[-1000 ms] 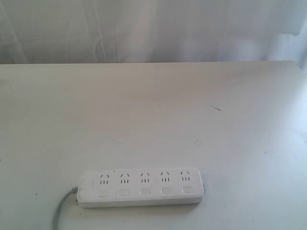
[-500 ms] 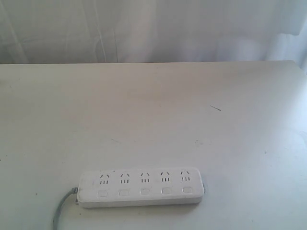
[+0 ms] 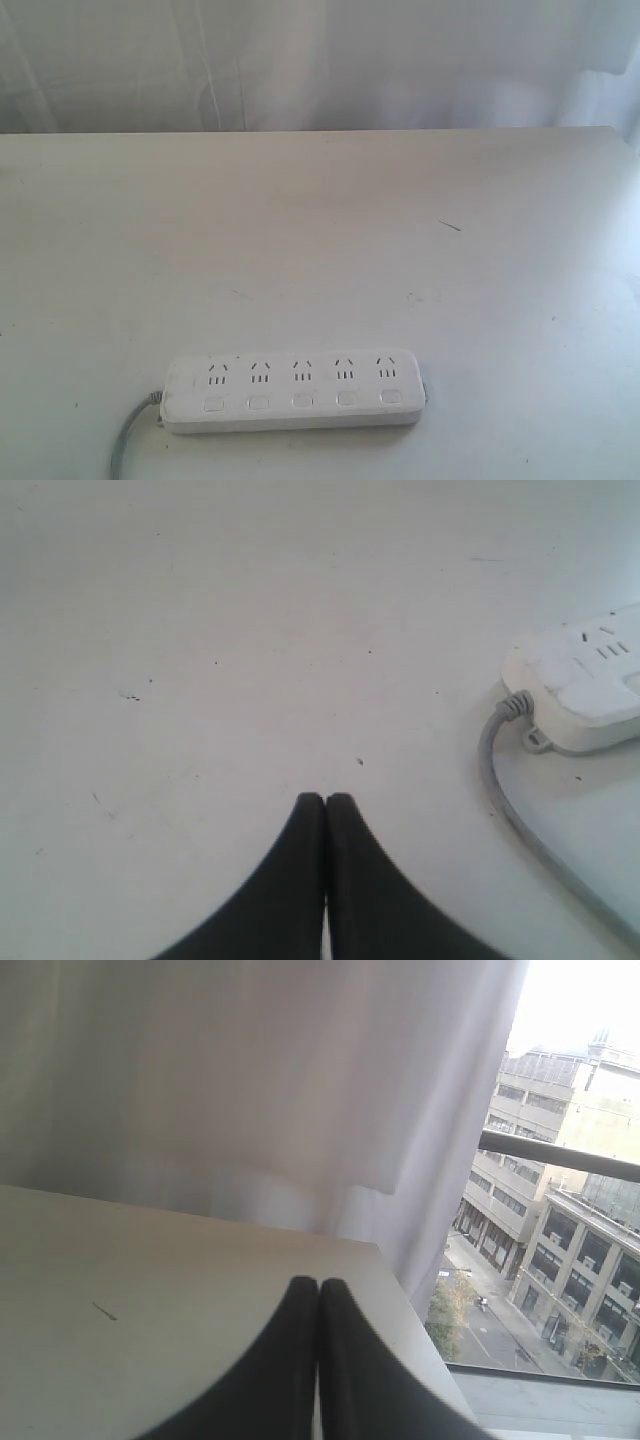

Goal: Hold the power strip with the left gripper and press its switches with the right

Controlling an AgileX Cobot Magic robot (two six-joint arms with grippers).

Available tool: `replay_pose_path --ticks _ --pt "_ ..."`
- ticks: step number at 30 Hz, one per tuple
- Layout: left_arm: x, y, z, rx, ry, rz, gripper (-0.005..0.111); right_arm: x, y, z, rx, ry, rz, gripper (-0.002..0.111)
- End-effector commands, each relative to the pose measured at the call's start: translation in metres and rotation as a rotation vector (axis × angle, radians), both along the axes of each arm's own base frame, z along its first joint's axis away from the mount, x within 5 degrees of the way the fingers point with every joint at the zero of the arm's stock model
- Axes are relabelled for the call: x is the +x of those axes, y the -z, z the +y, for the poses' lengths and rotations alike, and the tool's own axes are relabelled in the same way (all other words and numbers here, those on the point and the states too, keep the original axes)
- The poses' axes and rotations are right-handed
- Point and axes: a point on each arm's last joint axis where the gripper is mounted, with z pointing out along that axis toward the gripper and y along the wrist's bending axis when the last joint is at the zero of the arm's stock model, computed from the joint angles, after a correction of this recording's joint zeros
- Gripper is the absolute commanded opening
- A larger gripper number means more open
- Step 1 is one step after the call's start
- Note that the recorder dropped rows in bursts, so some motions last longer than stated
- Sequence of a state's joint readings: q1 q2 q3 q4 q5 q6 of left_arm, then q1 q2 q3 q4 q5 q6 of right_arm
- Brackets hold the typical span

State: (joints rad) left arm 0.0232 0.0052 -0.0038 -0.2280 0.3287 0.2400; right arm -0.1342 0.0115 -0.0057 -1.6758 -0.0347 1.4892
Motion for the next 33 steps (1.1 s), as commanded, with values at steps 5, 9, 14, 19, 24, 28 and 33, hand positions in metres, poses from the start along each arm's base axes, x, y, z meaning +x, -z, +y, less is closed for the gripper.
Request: replay_pose_path --ticks 5,9,14,19,24,28,33 --pt "-0.001 0.003 0.000 0.011 0.007 0.024 0.000 0.000 0.002 -0.001 -0.004 0.015 0.003 0.000" --pt "-0.001 0.003 0.000 0.011 0.007 0.024 0.000 0.000 0.002 0.001 -0.005 -0.003 0.005 0.000" --pt "-0.001 0.003 0.000 0.011 0.007 0.024 0.000 0.001 0.002 0.013 0.002 -0.142 0.011 0.000" --pt "-0.001 0.003 0.000 0.011 0.007 0.024 0.000 0.000 -0.002 0.012 -0.063 -0.128 -0.041 0.000" --pt "-0.001 0.003 0.000 0.011 0.007 0.024 0.000 -0.002 -0.012 0.011 -0.093 -0.109 -0.146 0.000" --pt "-0.001 0.003 0.000 0.011 0.007 0.024 0.000 -0.001 -0.008 0.001 -0.015 -0.004 -0.101 0.000" --pt "-0.001 0.003 0.000 0.011 0.007 0.024 0.000 0.000 0.007 -0.005 0.022 0.060 0.053 0.000"
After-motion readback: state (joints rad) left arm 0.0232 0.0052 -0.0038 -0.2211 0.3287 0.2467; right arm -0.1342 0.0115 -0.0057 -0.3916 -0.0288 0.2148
